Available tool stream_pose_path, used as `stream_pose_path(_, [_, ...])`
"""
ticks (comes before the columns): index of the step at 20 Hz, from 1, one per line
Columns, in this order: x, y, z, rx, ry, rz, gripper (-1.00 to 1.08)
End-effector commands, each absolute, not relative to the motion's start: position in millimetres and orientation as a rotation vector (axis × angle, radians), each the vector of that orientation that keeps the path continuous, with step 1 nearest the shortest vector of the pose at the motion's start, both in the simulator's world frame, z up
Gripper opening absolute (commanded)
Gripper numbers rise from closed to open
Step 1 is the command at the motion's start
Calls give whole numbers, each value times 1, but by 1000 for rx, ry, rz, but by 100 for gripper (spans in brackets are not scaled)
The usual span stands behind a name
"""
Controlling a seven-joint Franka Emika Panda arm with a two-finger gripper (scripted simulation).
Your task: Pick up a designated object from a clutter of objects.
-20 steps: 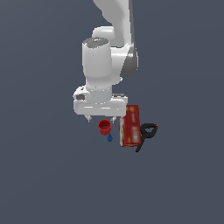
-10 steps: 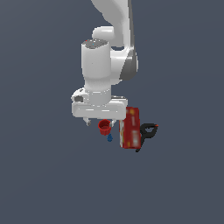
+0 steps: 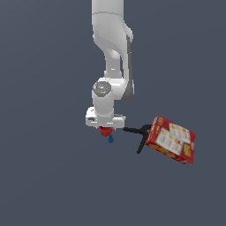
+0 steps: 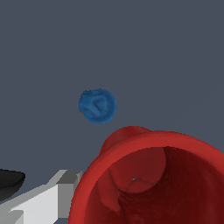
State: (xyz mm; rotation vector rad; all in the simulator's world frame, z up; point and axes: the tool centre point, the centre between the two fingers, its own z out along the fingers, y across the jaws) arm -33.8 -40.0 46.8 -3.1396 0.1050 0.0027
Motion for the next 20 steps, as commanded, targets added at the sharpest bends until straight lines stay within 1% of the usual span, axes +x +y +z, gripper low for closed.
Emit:
stream_pose_path(1, [-35, -40, 43, -3140, 105, 10, 100])
stream_pose_path(6, [-33, -40, 47, -3140, 105, 0, 100])
stream_pose_path(7, [-33, -40, 47, -3140, 105, 0, -100])
stream_pose_path(16, [-33, -40, 47, -3140, 105, 0, -100])
stream_pose_path(17, [-23, -44, 58, -3141, 115, -41, -100])
stream_pose_path(20, [-23, -43, 60, -3141, 115, -41, -100])
